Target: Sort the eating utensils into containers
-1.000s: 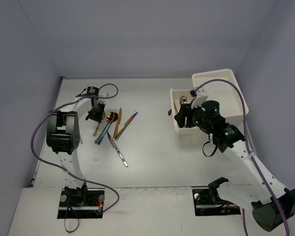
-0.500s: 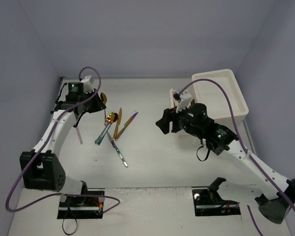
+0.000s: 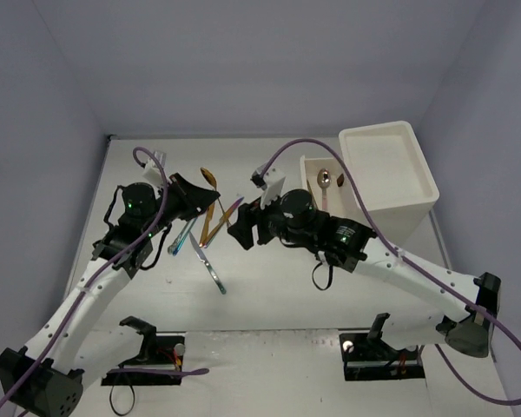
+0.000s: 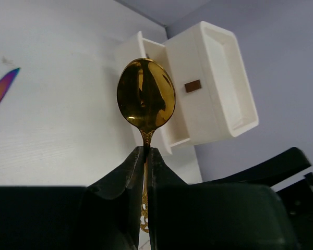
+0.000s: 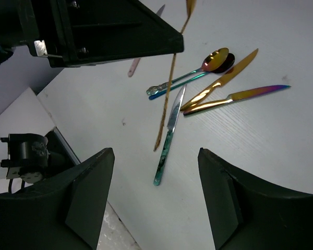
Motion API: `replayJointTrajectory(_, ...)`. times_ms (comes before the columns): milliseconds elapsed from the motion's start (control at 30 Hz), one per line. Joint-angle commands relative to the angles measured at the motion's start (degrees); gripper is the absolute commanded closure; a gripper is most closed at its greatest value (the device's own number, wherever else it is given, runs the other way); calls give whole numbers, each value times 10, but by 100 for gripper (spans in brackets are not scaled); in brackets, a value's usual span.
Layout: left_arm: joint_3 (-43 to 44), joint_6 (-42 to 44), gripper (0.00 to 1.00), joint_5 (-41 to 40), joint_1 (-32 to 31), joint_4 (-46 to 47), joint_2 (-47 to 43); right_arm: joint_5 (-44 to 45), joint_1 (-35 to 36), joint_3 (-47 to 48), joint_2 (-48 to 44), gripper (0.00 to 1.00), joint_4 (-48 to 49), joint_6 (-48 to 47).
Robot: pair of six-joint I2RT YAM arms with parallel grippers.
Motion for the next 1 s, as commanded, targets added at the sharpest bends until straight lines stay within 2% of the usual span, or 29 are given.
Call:
replayJointTrajectory(0,-5,-60,100,-40,-25,70,-26,68,28,47,35,38,48,-6)
replayJointTrajectory(67,-10,-66,100,-44,-34,70,-31,82,34,58,49,38,47,-7)
replayJointTrajectory(233,-20,-61,100,-52,-48,69,-42,126,43,66,68,48,47,-3)
replayJointTrajectory(400,-26,-53,100,-60,-52,61,-46,151,51,65,72,71,47,-5)
replayJointTrajectory(533,-28,-46,100,-59,-52,60,-45,168,52,58,71,96,47,-3)
replayJointTrajectory(567,-28,-43,100,-59,-52,59,-45,172,52,56,70,100,46,-1)
replayJointTrajectory(633,-27,-35,100,-63,-52,48,-43,178,52,51,68,100,46,-1)
replayJointTrajectory(667,-27,-28,97,-64,-52,45,-44,180,52,49,66,100,46,-1)
replayJointTrajectory(767,-27,2,64,-72,-52,19,-46,205,52,39,58,100,42,7)
replayJointTrajectory(833,-24,24,49,-79,-52,-13,-50,222,51,34,53,100,33,13)
replayJointTrajectory(900,-19,44,41,-96,-52,-43,-55,247,49,32,51,100,23,16)
replayJointTrajectory(967,-14,87,37,-116,-52,-83,-66,273,41,31,49,100,3,16)
